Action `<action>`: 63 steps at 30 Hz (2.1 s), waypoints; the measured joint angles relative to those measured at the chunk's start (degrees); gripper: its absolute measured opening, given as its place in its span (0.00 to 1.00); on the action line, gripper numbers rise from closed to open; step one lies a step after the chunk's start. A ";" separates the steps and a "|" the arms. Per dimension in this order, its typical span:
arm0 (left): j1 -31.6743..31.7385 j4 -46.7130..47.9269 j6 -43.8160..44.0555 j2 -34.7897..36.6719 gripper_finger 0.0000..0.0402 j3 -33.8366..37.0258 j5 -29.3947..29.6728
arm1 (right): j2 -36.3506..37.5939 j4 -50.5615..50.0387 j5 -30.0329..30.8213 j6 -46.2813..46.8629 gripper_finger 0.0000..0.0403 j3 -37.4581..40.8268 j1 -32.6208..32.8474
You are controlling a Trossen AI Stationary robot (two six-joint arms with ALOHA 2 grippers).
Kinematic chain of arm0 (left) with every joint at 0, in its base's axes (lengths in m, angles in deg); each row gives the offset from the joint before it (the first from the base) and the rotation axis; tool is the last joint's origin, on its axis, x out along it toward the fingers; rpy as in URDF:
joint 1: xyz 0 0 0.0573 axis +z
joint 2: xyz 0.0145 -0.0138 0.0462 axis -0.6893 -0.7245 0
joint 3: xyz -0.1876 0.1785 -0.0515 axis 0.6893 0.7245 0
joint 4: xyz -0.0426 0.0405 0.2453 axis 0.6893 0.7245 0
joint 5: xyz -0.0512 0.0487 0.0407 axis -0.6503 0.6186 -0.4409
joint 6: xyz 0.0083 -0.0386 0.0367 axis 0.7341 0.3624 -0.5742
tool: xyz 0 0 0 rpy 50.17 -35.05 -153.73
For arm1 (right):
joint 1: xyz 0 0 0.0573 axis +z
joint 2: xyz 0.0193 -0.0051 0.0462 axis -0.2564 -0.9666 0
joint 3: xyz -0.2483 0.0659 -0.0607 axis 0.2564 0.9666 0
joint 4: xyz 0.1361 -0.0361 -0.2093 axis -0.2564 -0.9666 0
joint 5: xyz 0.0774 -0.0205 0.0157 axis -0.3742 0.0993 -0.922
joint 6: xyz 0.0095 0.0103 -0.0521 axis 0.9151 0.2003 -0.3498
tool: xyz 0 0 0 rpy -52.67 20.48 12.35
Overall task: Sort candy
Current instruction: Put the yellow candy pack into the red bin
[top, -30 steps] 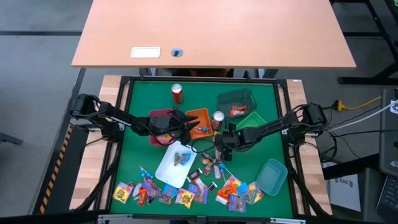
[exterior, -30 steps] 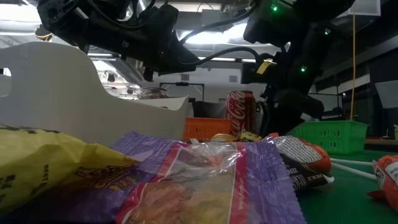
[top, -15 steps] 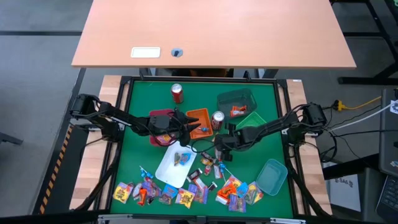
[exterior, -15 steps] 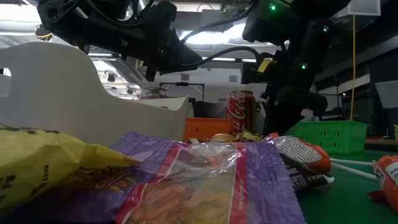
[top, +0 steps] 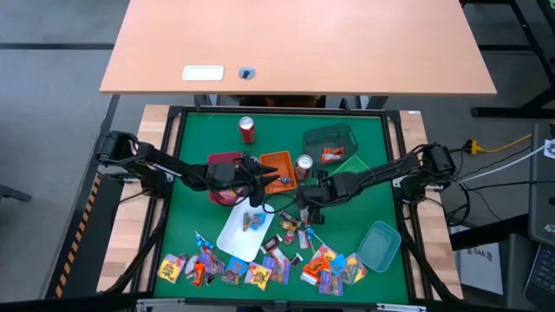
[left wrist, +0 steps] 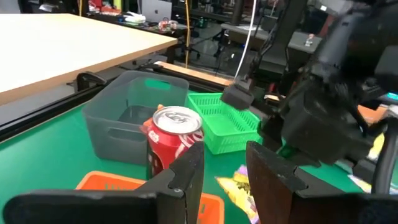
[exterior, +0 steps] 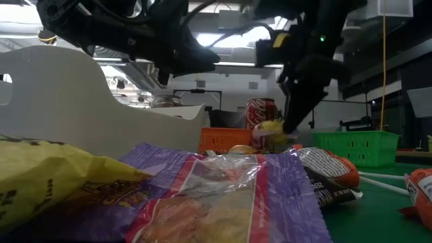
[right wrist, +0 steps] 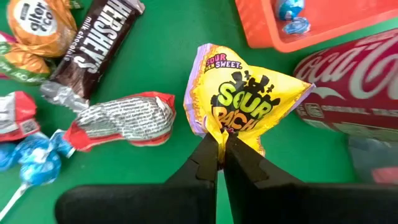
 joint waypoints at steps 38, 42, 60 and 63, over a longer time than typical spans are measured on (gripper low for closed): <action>-20.10 23.28 -9.51 22.27 0.27 0.00 3.60 | 0.09 -12.76 -0.48 -6.09 0.04 -20.69 0.00; -23.50 25.72 -7.05 24.95 0.27 0.00 3.58 | 0.09 -8.76 -0.48 -6.26 0.04 -20.69 -0.02; -30.05 25.68 -6.97 26.13 0.27 0.09 6.64 | -7.48 33.75 -7.09 -24.01 0.04 -19.38 -2.32; -30.07 25.34 -6.97 26.13 0.27 0.09 6.66 | -10.61 39.11 -7.52 -24.13 0.04 -19.31 -4.02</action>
